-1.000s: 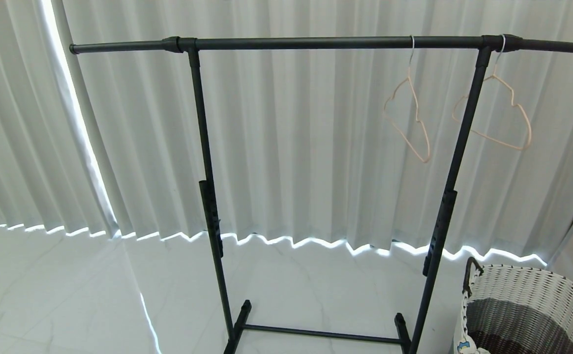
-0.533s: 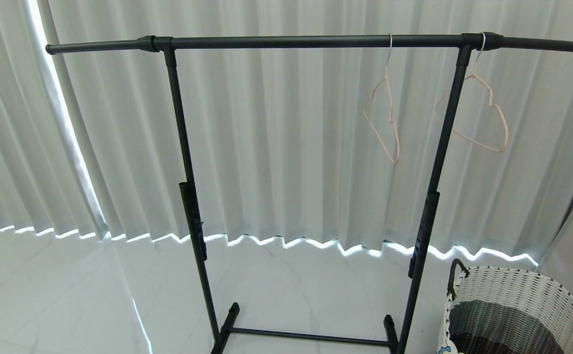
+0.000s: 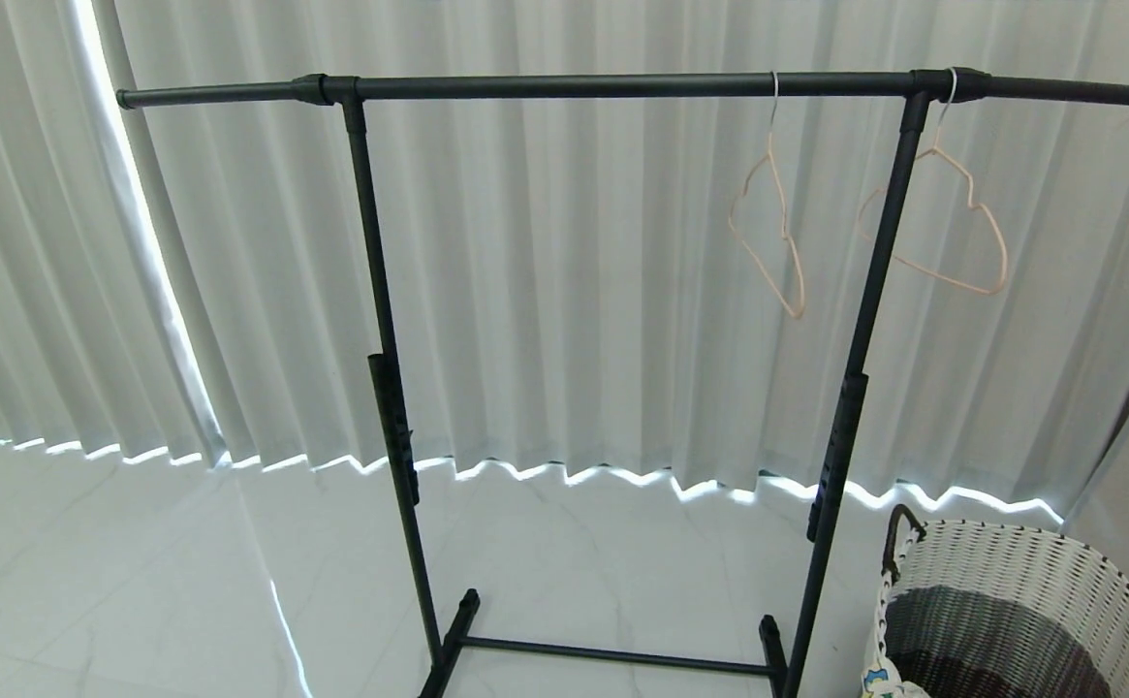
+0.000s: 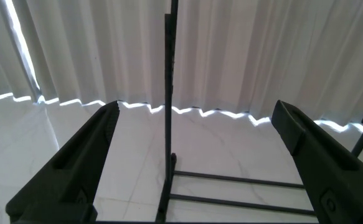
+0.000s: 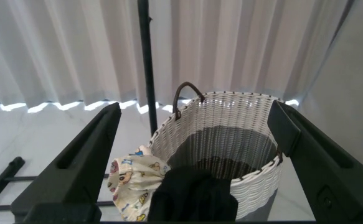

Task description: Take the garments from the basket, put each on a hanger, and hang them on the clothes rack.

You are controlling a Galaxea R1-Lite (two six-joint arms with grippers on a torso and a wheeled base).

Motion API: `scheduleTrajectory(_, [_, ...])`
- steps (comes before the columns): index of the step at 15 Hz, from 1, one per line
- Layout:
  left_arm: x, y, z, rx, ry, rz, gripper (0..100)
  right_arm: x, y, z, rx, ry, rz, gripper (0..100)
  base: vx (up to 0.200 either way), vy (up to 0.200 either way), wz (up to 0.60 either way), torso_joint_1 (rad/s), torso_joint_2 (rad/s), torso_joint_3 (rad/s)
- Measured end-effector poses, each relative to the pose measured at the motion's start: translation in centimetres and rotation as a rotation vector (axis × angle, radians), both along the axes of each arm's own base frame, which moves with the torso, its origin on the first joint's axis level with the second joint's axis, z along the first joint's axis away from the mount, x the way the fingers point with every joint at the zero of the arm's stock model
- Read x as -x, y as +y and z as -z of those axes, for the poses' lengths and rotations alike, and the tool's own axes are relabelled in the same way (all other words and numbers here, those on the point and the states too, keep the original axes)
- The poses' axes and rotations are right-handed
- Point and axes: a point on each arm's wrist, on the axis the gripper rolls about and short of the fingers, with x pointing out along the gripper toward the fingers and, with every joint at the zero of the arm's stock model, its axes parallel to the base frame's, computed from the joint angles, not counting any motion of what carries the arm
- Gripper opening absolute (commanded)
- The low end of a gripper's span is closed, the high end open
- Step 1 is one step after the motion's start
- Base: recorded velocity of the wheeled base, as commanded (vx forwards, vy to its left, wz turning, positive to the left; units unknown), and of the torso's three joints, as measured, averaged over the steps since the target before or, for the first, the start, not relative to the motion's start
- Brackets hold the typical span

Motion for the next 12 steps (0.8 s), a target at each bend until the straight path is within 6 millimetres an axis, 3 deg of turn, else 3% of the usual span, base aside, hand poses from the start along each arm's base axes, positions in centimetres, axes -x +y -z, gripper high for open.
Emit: scheduleTrajectory(12, [0.01, 0.0, -0.02, 0.004, -0.001, 0.0, 100, 0.0, 0.01, 0.01, 0.051, 0.003, -0.003, 100, 0.0, 0.0, 0.0, 0.0, 0.0, 0.0])
